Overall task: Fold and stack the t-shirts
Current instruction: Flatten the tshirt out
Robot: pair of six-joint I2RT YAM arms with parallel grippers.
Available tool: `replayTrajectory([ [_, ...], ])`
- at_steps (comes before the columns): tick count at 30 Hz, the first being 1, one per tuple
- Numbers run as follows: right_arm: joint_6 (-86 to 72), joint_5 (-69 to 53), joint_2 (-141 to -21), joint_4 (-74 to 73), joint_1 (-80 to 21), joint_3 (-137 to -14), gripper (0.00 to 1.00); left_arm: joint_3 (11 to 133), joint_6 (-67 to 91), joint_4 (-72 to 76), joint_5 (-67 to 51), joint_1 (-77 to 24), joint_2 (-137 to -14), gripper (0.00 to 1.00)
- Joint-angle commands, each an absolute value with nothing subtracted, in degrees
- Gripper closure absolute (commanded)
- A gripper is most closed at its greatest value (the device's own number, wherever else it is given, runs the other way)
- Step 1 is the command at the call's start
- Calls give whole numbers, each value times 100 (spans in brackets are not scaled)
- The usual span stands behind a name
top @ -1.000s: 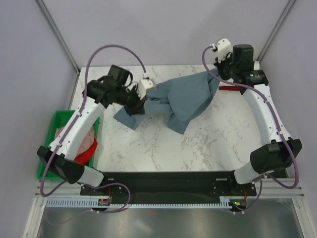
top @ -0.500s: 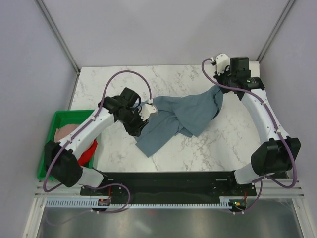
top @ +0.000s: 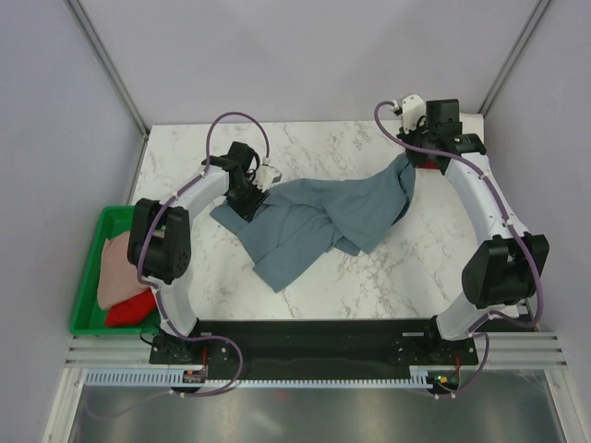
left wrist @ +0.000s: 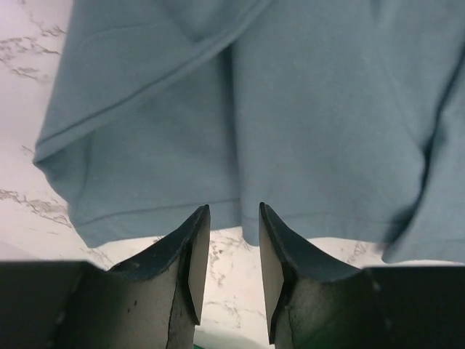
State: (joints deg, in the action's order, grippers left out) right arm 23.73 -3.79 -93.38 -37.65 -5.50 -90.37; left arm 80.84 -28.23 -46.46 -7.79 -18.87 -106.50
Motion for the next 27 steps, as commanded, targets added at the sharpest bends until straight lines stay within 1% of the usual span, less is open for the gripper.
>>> replayTrajectory([
  [1,2285,-466,-9553,-3568,-536,-9430,100,8525,-2602,-4500,-808,-1828,-10986,60],
  [5,2303,-492,-9817,-3577,-536,-9667,100,8587,-2611,-4754,-1185,-1828,-11232,61],
  [11,2347,-518,-10028,-3603,-527,-9809,100,8306,-2470,-4921,-1494,-1828,-11013,61],
  [15,2338,-554,-10063,-3595,-527,-9747,100,8253,-2426,-5053,-1652,-1828,-11109,65],
  [18,2294,-624,-10090,-3595,-527,-9730,100,8227,-2382,-5098,-1679,-1846,-11171,65],
  [21,2241,-677,-10081,-3586,-519,-9721,100,8191,-2338,-5010,-1582,-1846,-11162,62],
  [23,2250,-685,-10055,-3595,-527,-9694,100,8191,-2382,-5010,-1582,-1846,-11197,71],
  [24,2250,-677,-10046,-3595,-519,-9694,100,8183,-2382,-5018,-1634,-1846,-11249,73],
  [27,2259,-668,-9993,-3577,-519,-9650,100,8086,-2391,-5027,-1758,-1898,-11329,74],
])
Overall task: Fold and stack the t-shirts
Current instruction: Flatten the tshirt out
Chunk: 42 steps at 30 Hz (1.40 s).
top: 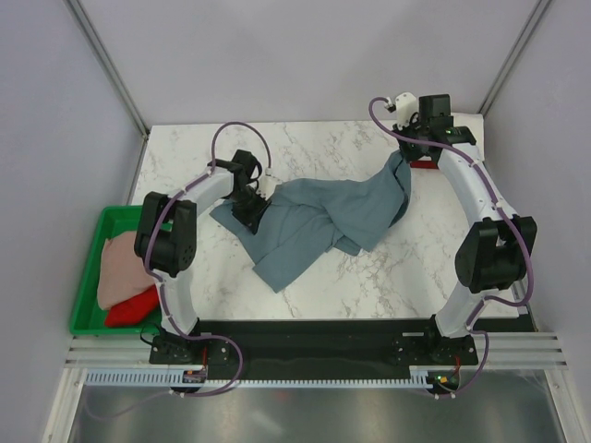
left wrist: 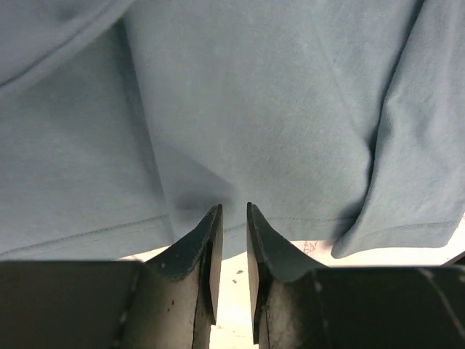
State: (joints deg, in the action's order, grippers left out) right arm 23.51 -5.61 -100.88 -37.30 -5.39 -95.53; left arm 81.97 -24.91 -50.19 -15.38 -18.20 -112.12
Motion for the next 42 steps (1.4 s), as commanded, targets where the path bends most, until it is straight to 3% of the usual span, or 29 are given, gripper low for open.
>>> replayTrajectory([
  [1,2250,-659,-9967,-3577,-527,-9642,100,7973,-2391,-5027,-1749,-1994,-11329,74],
  [14,2153,-642,-9896,-3560,-519,-9686,100,6943,-2303,-5115,-2496,-3655,-10776,74],
  [17,2145,-633,-9853,-3551,-519,-9686,100,7119,-2259,-5124,-2217,-3674,-10337,68],
  [21,2153,-633,-9782,-3551,-519,-9615,100,7198,-2425,-5150,-1758,-3263,-9582,59],
  [26,2153,-650,-9756,-3533,-519,-9563,100,7295,-2715,-5168,-1373,-2568,-9150,58],
  [42,2127,-747,-10090,-3507,-519,-9896,100,7752,-2830,-5317,-642,-185,-10283,55],
])
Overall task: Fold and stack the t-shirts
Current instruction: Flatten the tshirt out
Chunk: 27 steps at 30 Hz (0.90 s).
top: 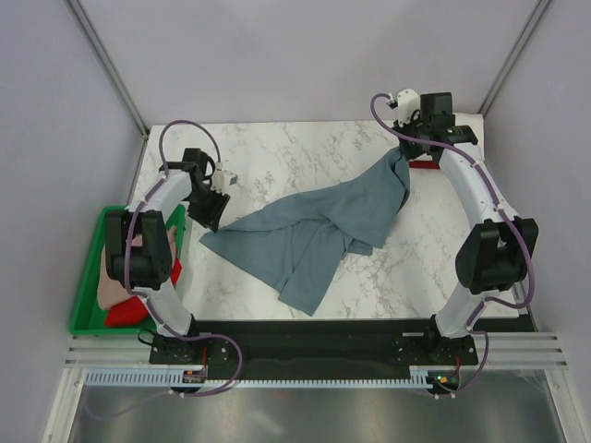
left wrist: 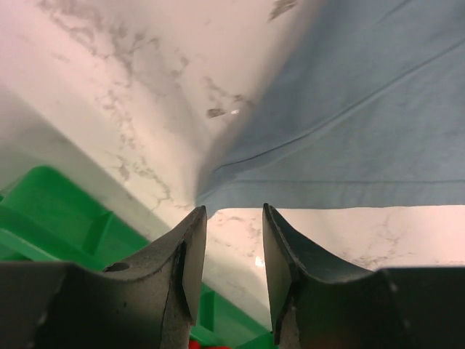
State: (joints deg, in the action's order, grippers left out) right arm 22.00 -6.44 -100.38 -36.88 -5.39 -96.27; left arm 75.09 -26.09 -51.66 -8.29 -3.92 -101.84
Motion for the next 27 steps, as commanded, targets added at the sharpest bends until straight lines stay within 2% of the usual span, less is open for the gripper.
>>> replayTrajectory([
  [1,2118,-747,-10107,-3498,-527,-9905,100,7752,-2865,-5317,-598,-141,-10327,55],
  [13,2092,-765,-10257,-3498,-527,-9993,100,7813,-2962,-5309,-519,246,-11012,56],
  [17,2109,-738,-10248,-3507,-527,-9984,100,7849,-2988,-5291,-519,290,-11153,59],
  [22,2136,-677,-10248,-3498,-518,-9932,100,7849,-3059,-5326,-571,316,-11145,74],
  [26,2127,-563,-10318,-3454,-483,-9879,100,7936,-3067,-5458,-808,316,-11083,98],
  [27,2127,-545,-10336,-3428,-457,-9870,100,7997,-3059,-5467,-861,316,-11074,98],
])
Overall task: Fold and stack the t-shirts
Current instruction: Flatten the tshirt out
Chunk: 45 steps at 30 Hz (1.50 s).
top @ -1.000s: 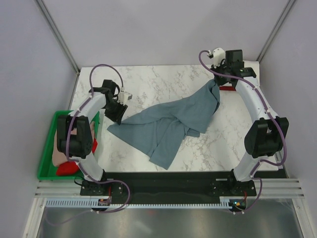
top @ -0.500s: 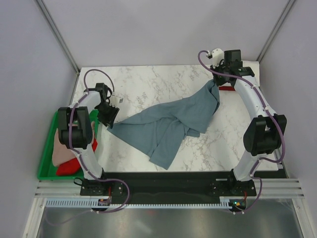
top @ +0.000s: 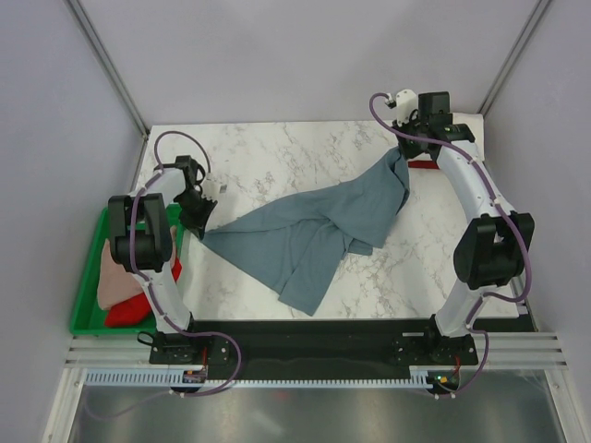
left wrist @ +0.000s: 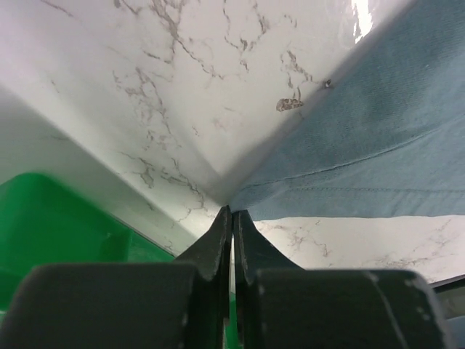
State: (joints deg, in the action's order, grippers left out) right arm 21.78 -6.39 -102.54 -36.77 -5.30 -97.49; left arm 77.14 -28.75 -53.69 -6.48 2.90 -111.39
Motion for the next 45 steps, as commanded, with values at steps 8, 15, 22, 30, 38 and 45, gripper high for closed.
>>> replayTrajectory([
  [8,1995,-684,-11677,-3375,-351,-11464,100,8551,-2813,-5467,-1143,299,-10942,98],
  [15,1820,-309,-12454,-3112,-448,-12208,76,8868,-2769,-5475,-1072,299,-10942,98],
  [22,1827,-306,-11445,-2971,-185,-11234,45,8956,-2593,-5476,-1125,290,-10907,98],
  [30,5059,-3015,-8589,-3296,-797,-7106,49,8868,-2540,-5467,-1072,237,-10916,98],
  [38,6793,-2751,-8015,-2997,-1318,-5371,55,8754,-2479,-5467,-1081,193,-10934,98],
  [45,7690,-2769,-8235,-3147,-1520,-5019,55,8666,-2478,-5476,-984,176,-10907,98],
])
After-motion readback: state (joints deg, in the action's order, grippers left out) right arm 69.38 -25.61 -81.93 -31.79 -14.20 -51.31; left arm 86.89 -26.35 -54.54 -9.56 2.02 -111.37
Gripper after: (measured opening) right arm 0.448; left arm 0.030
